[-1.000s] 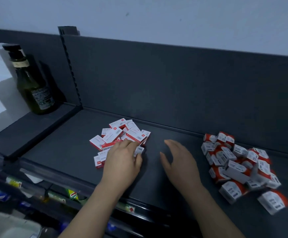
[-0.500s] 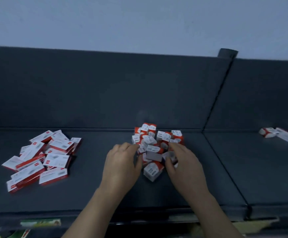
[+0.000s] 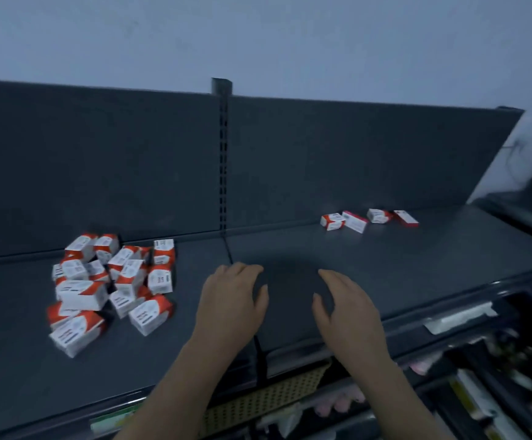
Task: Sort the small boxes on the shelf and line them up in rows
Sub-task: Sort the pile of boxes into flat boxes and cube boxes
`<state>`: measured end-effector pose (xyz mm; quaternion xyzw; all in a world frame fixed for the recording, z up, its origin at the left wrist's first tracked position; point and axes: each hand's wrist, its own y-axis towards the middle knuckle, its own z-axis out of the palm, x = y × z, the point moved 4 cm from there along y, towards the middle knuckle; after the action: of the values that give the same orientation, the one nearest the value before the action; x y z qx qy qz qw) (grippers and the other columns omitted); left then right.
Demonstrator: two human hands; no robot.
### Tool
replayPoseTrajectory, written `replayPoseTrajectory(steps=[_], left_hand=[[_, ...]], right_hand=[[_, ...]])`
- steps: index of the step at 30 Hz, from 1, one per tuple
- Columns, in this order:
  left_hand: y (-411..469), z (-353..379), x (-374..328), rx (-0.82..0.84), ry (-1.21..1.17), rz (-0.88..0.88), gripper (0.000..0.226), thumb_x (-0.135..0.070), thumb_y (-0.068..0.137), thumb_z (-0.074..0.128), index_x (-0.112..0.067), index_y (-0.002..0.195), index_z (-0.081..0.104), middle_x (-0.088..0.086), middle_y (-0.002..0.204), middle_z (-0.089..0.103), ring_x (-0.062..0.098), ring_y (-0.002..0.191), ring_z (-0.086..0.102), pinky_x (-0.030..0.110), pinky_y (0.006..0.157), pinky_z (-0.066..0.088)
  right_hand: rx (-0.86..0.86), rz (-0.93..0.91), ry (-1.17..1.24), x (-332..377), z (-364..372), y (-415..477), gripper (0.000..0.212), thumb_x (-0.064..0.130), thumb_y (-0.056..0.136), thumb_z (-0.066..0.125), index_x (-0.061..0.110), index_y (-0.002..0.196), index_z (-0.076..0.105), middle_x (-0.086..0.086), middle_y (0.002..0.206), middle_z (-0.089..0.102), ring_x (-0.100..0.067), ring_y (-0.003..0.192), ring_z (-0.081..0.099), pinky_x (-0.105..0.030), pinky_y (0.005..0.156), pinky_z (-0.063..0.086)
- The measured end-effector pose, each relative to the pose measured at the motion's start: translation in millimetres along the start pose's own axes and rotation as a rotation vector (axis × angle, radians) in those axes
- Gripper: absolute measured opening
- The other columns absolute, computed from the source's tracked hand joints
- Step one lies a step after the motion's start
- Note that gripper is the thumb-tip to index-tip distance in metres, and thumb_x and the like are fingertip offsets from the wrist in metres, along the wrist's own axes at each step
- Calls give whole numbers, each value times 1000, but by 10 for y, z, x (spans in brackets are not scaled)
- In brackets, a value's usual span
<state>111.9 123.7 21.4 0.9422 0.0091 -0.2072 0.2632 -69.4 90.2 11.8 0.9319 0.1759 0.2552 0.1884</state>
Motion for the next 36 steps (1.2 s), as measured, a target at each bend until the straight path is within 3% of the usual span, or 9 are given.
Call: replayPoseTrajectory(steps=[10, 16, 22, 26, 30, 36], left_hand=[[606, 787, -737, 104, -66, 96, 38, -33, 93, 51, -19, 127, 57, -3, 116, 63, 20, 104, 54, 31, 90, 43], [1127, 1213, -899, 146, -55, 119, 38, -33, 91, 52, -20, 127, 57, -3, 116, 63, 20, 103, 54, 30, 87, 40], [1704, 1584, -1061, 213, -49, 164, 40, -36, 91, 51, -22, 129, 55, -4, 121, 61, 19, 104, 53, 30, 88, 41], [1979, 1806, -1208, 234, -41, 206, 34, -33, 89, 55, -18, 118, 62, 0, 115, 64, 23, 101, 55, 33, 88, 44], [2190, 2055, -1303, 255, -14, 218, 34, -30, 89, 56, -17, 119, 60, 0, 118, 61, 23, 104, 54, 33, 88, 43], [2516, 2529, -1337, 281, 22, 208, 51, -9, 86, 56, -11, 137, 48, 6, 133, 51, 29, 116, 49, 37, 93, 41]], right_hand=[[-13, 198, -37, -1036, -418, 245, 41, 27, 92, 54, 17, 132, 52, 2, 132, 56, -16, 120, 51, -32, 99, 43], [-4, 275, -50, -1474, -389, 646, 44, 29, 93, 52, 20, 137, 48, 5, 137, 52, -15, 125, 48, -29, 103, 39], [-18, 331, -102, -1843, -373, 1073, 42, 23, 89, 57, 17, 130, 54, 2, 129, 58, -18, 117, 54, -22, 89, 37], [-29, 345, -129, -2076, -393, 1284, 39, 22, 89, 57, 18, 127, 56, 1, 124, 61, -19, 111, 56, -22, 83, 38], [-12, 380, -129, -2357, -405, 1434, 43, 25, 91, 53, 18, 133, 51, 2, 132, 56, -17, 120, 52, -24, 93, 39], [-4, 344, -112, -2822, -415, 1693, 44, 25, 92, 54, 15, 134, 51, 1, 136, 54, -17, 123, 50, -25, 101, 36]])
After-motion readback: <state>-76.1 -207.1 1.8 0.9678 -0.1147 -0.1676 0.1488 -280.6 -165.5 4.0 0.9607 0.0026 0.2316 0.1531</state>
